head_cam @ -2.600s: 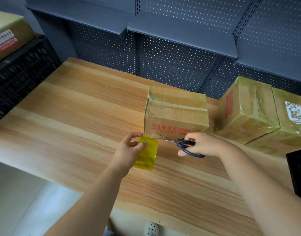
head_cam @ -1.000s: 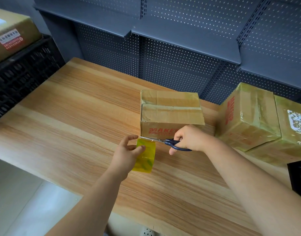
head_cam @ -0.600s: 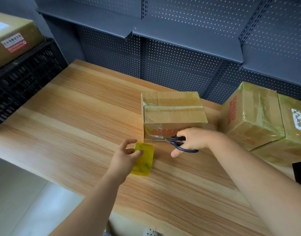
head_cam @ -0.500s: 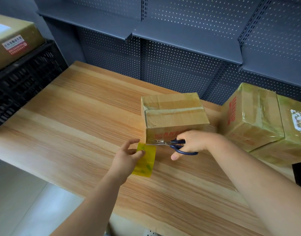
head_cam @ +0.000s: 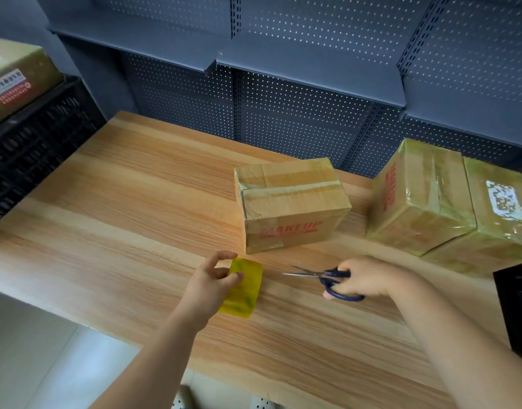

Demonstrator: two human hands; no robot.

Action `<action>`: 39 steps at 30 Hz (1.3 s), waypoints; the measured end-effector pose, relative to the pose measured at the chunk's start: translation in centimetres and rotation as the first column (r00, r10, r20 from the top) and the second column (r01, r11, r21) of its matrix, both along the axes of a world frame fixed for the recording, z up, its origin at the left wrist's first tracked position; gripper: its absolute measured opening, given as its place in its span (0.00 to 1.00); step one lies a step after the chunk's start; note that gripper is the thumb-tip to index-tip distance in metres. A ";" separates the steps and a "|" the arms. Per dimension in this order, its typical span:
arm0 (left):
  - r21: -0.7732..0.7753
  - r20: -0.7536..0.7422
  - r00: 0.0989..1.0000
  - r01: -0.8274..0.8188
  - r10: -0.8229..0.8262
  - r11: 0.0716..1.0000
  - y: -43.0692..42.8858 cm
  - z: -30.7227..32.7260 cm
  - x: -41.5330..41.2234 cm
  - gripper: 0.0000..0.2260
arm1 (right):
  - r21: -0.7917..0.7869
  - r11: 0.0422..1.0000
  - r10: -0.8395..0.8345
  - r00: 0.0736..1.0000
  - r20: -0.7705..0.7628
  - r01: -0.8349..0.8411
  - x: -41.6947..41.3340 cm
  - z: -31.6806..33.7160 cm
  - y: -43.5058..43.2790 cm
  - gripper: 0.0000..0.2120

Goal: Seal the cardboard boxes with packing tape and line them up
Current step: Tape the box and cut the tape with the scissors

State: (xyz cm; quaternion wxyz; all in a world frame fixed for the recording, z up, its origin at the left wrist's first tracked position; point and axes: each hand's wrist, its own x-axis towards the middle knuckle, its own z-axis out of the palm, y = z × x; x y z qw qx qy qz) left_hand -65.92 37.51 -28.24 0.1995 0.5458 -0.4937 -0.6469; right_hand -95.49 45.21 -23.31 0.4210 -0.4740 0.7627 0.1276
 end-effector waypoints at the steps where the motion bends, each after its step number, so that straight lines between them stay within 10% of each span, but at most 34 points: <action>1: -0.003 -0.013 1.000 0.002 -0.002 1.000 0.1 0.2 0.0 0.13 | -0.069 0.993 -0.102 0.994 -0.030 0.100 -0.6 -0.8 2.1 0.23; 8: -0.025 -0.042 0.997 0.071 -0.072 0.997 1.0 1.3 -1.8 0.13 | -0.366 0.741 -0.670 0.651 -0.357 0.563 -4.3 -7.2 12.5 0.23; 18: -0.020 -0.045 0.974 0.223 -0.223 0.975 3.9 2.5 -5.3 0.13 | -0.404 0.251 -0.968 0.241 -0.077 0.880 -5.5 -8.1 21.4 0.15; 23: -0.033 -0.048 0.948 0.312 -0.313 0.950 5.3 3.7 -6.5 0.14 | -0.243 0.517 -0.856 0.505 -0.114 0.821 -4.5 -4.2 18.8 0.11; 26: -0.075 -0.046 0.929 0.363 -0.367 0.929 5.8 4.7 -7.5 0.14 | -0.501 0.582 -0.598 0.755 0.269 0.641 0.7 1.3 13.5 0.10; 34: -0.290 0.069 0.878 0.472 -0.474 0.832 6.7 8.0 -8.8 0.15 | -0.681 0.458 -0.346 0.820 0.455 0.571 5.0 2.1 7.5 0.06; 39: -0.396 0.146 0.864 0.497 -0.481 0.772 6.4 9.2 -9.3 0.16 | -0.886 0.352 -0.252 0.942 0.220 0.301 5.5 2.7 7.3 0.04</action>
